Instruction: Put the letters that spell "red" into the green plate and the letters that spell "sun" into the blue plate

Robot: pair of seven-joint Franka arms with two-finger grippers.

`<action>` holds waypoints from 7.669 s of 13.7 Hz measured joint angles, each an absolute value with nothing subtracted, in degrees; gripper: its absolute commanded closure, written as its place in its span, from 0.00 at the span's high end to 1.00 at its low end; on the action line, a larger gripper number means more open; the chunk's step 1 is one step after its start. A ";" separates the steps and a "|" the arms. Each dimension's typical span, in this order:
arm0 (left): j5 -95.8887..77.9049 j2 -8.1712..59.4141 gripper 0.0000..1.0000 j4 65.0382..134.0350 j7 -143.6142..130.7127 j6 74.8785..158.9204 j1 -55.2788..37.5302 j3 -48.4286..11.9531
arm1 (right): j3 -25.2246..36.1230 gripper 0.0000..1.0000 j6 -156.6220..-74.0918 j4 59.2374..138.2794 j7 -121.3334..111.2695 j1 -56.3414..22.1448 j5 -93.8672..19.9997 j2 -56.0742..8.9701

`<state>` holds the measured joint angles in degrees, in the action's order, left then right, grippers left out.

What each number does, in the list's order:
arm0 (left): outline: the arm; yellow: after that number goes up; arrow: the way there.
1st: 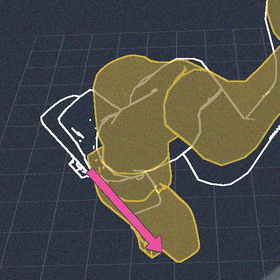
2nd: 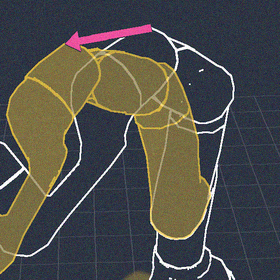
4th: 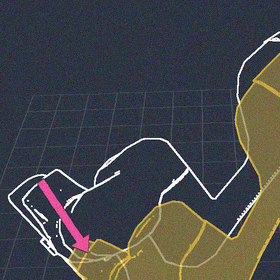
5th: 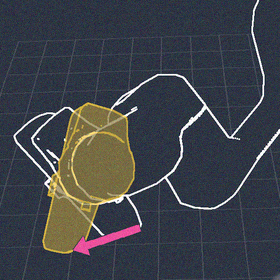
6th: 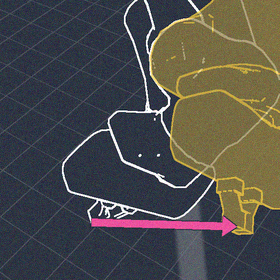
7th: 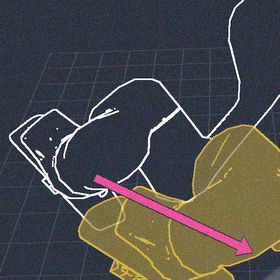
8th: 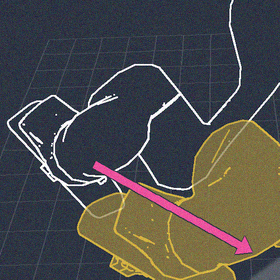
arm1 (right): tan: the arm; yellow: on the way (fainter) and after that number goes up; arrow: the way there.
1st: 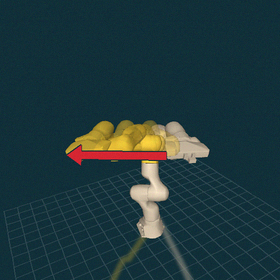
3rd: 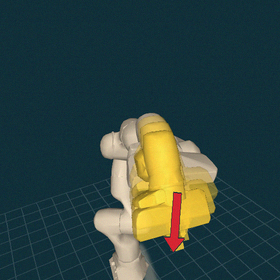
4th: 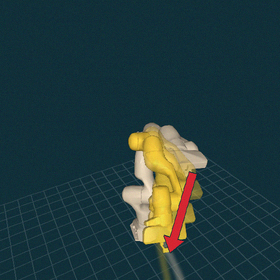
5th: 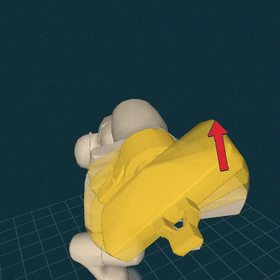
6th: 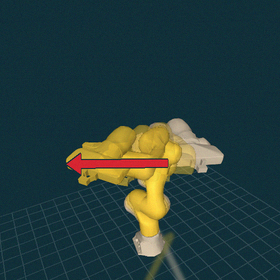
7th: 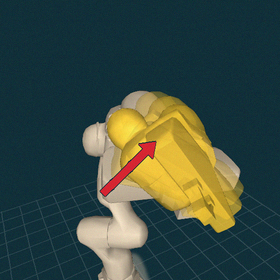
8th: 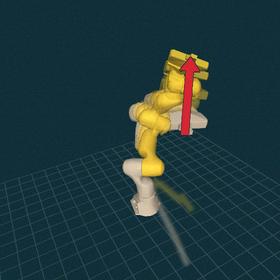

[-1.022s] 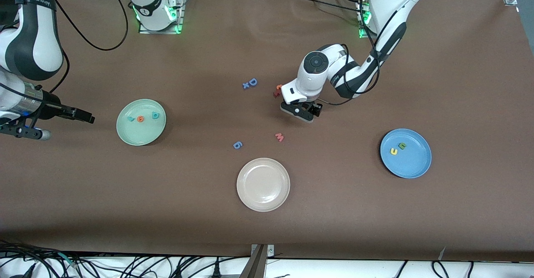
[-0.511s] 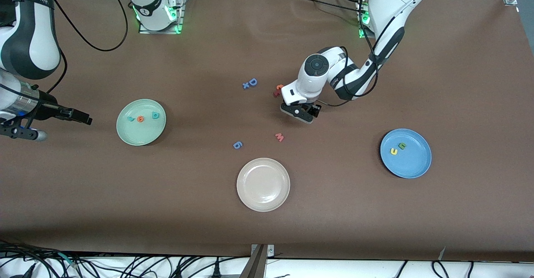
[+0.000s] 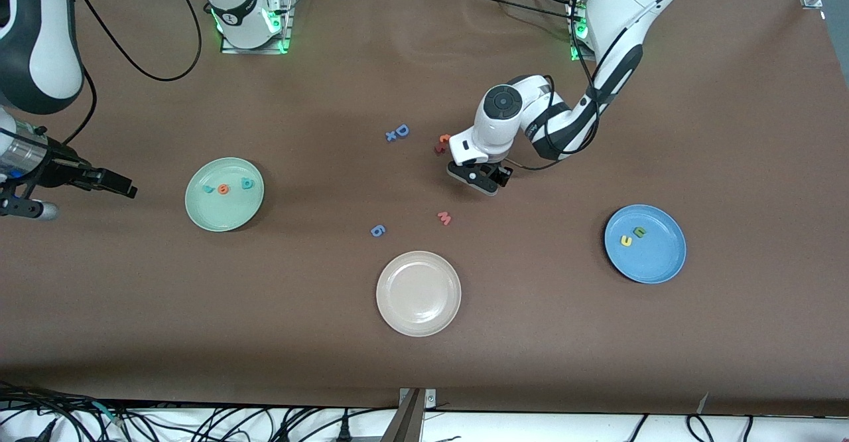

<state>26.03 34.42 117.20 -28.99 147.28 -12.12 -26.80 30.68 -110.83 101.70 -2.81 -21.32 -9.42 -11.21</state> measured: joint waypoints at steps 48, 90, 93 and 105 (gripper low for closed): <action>28.59 34.89 0.24 116.47 -31.03 147.39 -13.52 -26.68 | 0.84 1.00 -102.05 91.94 1.94 2.31 -1.69 -8.32; 24.48 31.27 1.00 99.29 16.04 119.52 18.11 -23.53 | 2.67 1.00 -100.93 92.13 1.93 2.84 -1.69 -8.01; 24.37 31.26 1.00 96.75 12.88 116.21 18.03 -23.83 | 2.78 1.00 -100.78 92.14 1.93 2.84 -1.69 -8.02; 18.67 30.23 1.00 85.54 -4.01 97.72 -1.83 -17.66 | 2.82 1.00 -99.79 92.09 1.92 2.85 -1.65 -7.91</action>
<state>18.67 30.23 85.54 -4.01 97.72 -1.83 -17.66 2.82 -99.79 92.09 1.92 2.85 -1.65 -7.91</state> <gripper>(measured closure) 0.000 0.000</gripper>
